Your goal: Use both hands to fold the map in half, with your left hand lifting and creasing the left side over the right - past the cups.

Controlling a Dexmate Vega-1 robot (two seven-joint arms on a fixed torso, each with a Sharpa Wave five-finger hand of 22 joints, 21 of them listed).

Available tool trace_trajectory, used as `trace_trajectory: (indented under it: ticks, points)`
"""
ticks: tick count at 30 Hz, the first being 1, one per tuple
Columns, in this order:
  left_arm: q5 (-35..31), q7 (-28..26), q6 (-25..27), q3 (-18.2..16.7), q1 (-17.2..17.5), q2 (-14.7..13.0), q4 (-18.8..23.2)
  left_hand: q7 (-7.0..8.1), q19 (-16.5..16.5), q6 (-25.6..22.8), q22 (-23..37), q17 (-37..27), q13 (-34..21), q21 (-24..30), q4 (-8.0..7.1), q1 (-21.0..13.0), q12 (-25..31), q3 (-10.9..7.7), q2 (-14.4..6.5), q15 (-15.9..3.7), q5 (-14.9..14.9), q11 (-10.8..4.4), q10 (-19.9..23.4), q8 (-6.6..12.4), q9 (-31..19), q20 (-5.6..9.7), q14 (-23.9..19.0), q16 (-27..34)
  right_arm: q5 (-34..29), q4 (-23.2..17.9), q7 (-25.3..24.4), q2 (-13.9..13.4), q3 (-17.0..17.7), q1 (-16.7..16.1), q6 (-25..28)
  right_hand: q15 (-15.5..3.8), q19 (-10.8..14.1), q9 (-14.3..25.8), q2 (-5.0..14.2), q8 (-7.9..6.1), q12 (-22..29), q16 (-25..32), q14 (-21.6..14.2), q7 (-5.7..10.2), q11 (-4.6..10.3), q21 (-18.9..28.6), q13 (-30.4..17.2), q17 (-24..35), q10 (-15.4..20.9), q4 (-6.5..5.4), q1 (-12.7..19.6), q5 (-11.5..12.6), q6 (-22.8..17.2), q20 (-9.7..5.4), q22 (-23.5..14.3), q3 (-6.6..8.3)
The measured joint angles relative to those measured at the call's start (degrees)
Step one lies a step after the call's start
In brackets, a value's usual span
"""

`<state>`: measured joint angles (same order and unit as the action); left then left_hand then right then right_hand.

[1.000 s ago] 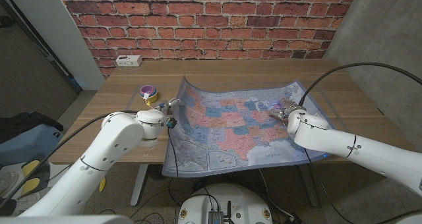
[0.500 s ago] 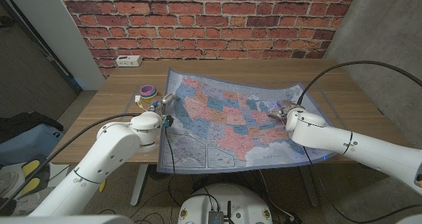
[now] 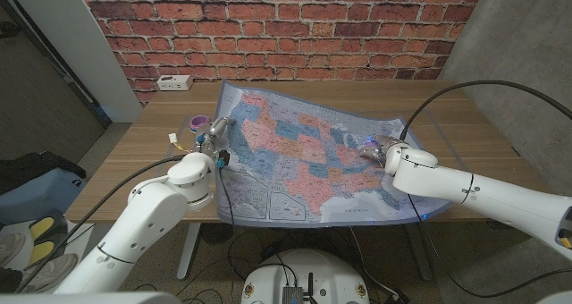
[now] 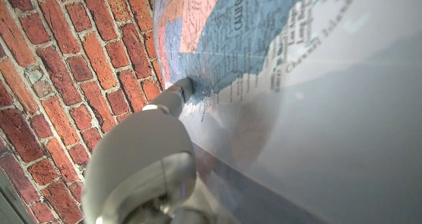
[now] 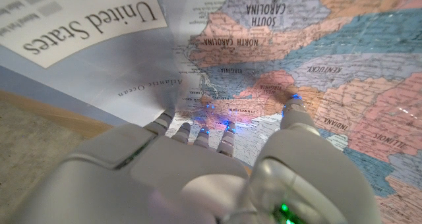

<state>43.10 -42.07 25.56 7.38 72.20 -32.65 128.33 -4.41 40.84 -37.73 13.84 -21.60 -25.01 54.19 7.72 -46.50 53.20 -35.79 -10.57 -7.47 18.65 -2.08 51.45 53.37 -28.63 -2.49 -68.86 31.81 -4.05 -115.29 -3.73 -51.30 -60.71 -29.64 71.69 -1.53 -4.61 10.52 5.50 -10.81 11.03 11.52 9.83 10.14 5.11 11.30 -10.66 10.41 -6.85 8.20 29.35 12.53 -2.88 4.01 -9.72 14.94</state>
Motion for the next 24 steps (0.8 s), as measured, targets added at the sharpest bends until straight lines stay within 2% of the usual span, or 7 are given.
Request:
trace_trajectory:
  ticks: [3, 7, 11, 13, 15, 18, 24]
  points:
    - [1.7, 1.3, -1.4, -0.3, -0.5, 0.7, -1.9, -0.09, 1.1, 0.1, -0.3, 0.7, 1.3, 1.3, 0.00, 0.0, 0.2, 0.00, 0.0, -0.63, 0.0, 0.55, 1.3, 0.32, 0.0, 0.98, -1.2, -0.6, 0.0, 0.3, 0.4, 0.1, -0.5, 0.5, 0.1, 0.00, 0.3, 0.0, 0.01, 0.01, 0.0, 0.0, 0.0, 0.00, 0.00, 0.0, 0.0, 0.0, 0.0, 0.00, 0.0, 0.0, 0.0, -0.22, 0.0, 0.00]
    - [3.8, 1.9, -2.2, -0.3, -1.2, 1.0, -3.0, -0.61, 3.6, -0.7, -0.8, 1.5, 3.5, 3.6, 0.41, -0.4, 0.2, -0.42, 0.4, -1.67, 0.0, 0.22, 3.8, 0.95, 0.0, 2.84, -4.0, -1.0, 0.0, 0.9, 0.7, 0.3, -1.5, 1.5, 0.1, 0.00, 0.4, 0.0, -0.05, 0.01, 0.0, 0.0, 0.0, 0.00, 0.31, 0.0, 0.0, 0.0, 0.3, 0.14, 0.1, 0.0, 0.0, -0.01, 0.0, -0.15]
    - [4.2, 0.7, -0.7, 1.9, -4.8, 0.2, -5.1, -0.97, 5.7, -3.0, -1.6, 1.7, 3.8, 5.8, 1.09, -1.1, 1.7, -1.04, 1.9, -3.11, 0.0, -0.27, 5.8, 1.31, 0.0, 4.87, -7.8, -1.2, -0.3, 1.5, 1.7, 0.6, -2.5, 2.3, -0.3, 0.00, 0.4, 0.0, -0.28, 0.01, 0.0, 0.0, 0.0, -0.01, 0.31, 0.0, 0.0, 0.0, 0.3, 0.04, 0.3, 0.0, 0.0, 0.01, 0.0, -0.37]
    - [3.8, -0.1, 0.3, 3.0, -6.1, -0.3, -5.5, -0.96, 6.5, -3.9, -1.9, 1.7, 2.9, 6.7, 1.87, -1.7, 2.9, -1.02, 2.5, -3.58, 0.0, -0.24, 6.7, 1.33, 0.0, 5.70, -9.3, -0.7, -0.4, 1.8, 2.0, 0.7, -2.8, 2.6, -0.5, 0.00, 0.0, 0.0, -0.32, 0.01, 0.0, 0.0, 0.0, -0.01, 0.31, 0.0, 0.0, 0.0, 0.3, 0.01, 0.3, 0.0, 0.0, 0.41, 0.0, -0.48]
    - [2.7, -1.6, 1.9, 4.5, -7.8, -1.0, -5.7, -0.62, 7.1, -4.4, -2.1, 1.7, 2.8, 7.6, 2.02, -2.2, 4.1, -1.14, 3.1, -3.85, 0.1, -0.26, 7.2, 1.43, 0.6, 6.34, -10.5, -0.3, -0.6, 2.2, 2.3, 0.9, -3.3, 3.0, -0.8, 0.00, -0.1, 0.0, -0.86, 0.01, 0.0, 0.0, 0.0, -0.01, 0.31, 0.0, 0.0, 0.0, 0.3, -0.04, -0.1, 0.0, 0.0, 0.51, 0.0, -0.90]
    - [0.7, -3.4, 4.3, 6.3, -9.7, -1.8, -5.8, -0.54, 7.8, -5.3, -2.4, 1.7, 2.7, 8.5, 2.02, -2.6, 4.7, -1.14, 3.4, -4.20, 0.3, -0.14, 8.5, 1.45, 1.8, 7.00, -12.0, 0.1, -0.8, 2.7, 2.7, 1.2, -3.8, 3.4, -1.4, 0.00, -0.1, 0.0, -1.30, 0.03, 0.0, 0.0, 0.0, -0.01, 0.31, 0.0, -0.1, 0.0, 0.3, -0.14, -0.2, 0.0, 0.0, 0.51, 0.0, -1.00]
    - [-1.6, -4.7, 7.0, 8.8, -12.7, -2.5, -6.4, -0.76, 7.8, -5.6, -2.7, 3.4, 3.8, 9.5, 2.02, -3.2, 4.7, -1.14, 4.0, -4.29, 0.3, 0.25, 9.5, 1.44, 3.5, 7.00, -12.2, 0.6, -1.2, 3.8, 3.6, 1.7, -4.3, 3.9, -2.4, 0.00, -0.1, 0.0, -2.08, 0.05, 0.0, 0.0, 0.0, 0.00, 0.31, 0.0, -0.1, 0.1, 0.3, -0.27, -1.0, 0.0, 0.0, 0.51, 0.0, -1.61]
